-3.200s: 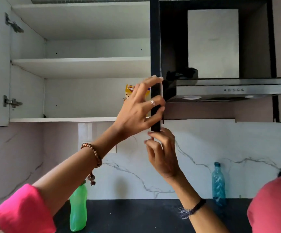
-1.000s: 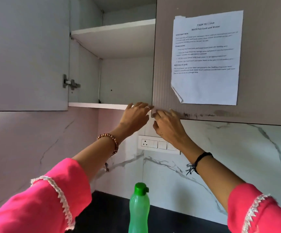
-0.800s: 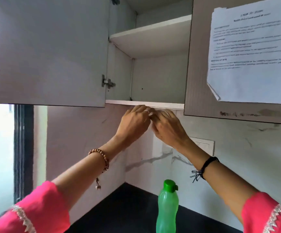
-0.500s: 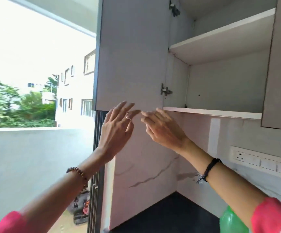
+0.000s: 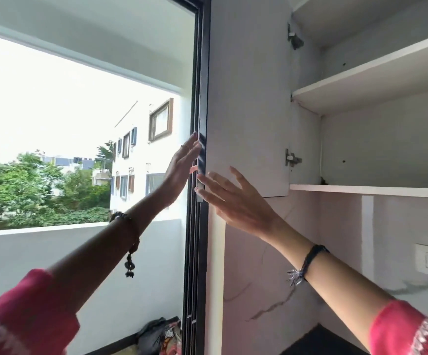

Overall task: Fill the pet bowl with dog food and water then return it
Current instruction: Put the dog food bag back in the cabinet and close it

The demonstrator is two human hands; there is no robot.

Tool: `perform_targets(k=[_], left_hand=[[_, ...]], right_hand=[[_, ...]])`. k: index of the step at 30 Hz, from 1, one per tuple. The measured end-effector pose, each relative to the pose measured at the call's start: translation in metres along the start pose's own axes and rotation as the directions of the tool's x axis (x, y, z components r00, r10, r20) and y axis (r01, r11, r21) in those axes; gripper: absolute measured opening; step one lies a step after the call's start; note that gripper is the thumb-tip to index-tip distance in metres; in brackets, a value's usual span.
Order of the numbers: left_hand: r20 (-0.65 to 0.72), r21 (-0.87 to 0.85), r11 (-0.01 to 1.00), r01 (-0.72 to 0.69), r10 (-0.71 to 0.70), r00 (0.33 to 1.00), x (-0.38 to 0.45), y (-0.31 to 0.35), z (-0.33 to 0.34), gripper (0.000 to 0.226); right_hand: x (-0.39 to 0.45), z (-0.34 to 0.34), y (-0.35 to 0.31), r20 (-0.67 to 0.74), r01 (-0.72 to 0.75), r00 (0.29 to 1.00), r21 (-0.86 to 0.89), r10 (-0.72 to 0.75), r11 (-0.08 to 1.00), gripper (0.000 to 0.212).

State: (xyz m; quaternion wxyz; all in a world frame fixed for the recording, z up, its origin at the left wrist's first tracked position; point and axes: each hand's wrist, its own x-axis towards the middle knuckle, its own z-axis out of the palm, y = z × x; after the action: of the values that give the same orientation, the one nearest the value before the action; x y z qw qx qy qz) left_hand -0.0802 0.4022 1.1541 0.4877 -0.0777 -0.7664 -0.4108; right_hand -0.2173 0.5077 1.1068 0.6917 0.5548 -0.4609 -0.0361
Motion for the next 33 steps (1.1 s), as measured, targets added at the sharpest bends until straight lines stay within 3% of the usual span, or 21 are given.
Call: perform_targets(k=[3, 6, 9, 13, 18, 22, 27, 33], left_hand=[[0.098, 0.050, 0.998, -0.044, 0.039, 0.994, 0.033, 0.004, -0.006, 0.032], [0.028, 0.060, 0.997, -0.047, 0.045, 0.999, 0.054, 0.005, -0.004, 0.017], [0.042, 0.055, 0.993, -0.104, 0.102, 0.994, 0.054, 0.000, 0.002, 0.027], [0.100, 0.015, 0.989, -0.145, 0.143, 0.985, 0.048, 0.003, 0.012, 0.075], [0.248, -0.088, 0.952, -0.294, 0.307, 0.919, 0.044, 0.019, 0.057, 0.071], [0.312, -0.217, 0.904, -0.368, 0.422, 0.851, 0.050, 0.029, 0.113, 0.082], [0.323, -0.213, 0.849, -0.483, 0.528, 0.786, 0.061, 0.037, 0.185, 0.084], [0.298, -0.103, 0.869, -0.484, 0.491, 0.818, 0.070, 0.049, 0.264, 0.081]], right_hand=[[0.003, 0.002, 0.004, 0.066, 0.019, 0.998, -0.023, -0.017, 1.000, 0.053], [0.003, 0.005, 0.006, 0.102, 0.007, 0.995, -0.015, -0.005, 1.000, 0.065], [0.004, 0.006, 0.006, 0.069, 0.003, 0.998, -0.047, 0.000, 0.999, 0.056], [0.001, -0.005, 0.011, -0.058, -0.013, 0.998, -0.076, 0.009, 0.997, 0.046], [-0.034, -0.036, 0.029, -0.131, -0.066, 0.990, -0.046, 0.060, 0.997, 0.033], [-0.075, -0.073, 0.049, -0.074, -0.177, 0.982, -0.015, 0.176, 0.984, 0.022], [-0.130, -0.118, 0.080, 0.073, -0.273, 0.957, -0.113, 0.282, 0.955, 0.024], [-0.184, -0.150, 0.112, 0.220, -0.278, 0.913, -0.275, 0.342, 0.920, 0.026]])
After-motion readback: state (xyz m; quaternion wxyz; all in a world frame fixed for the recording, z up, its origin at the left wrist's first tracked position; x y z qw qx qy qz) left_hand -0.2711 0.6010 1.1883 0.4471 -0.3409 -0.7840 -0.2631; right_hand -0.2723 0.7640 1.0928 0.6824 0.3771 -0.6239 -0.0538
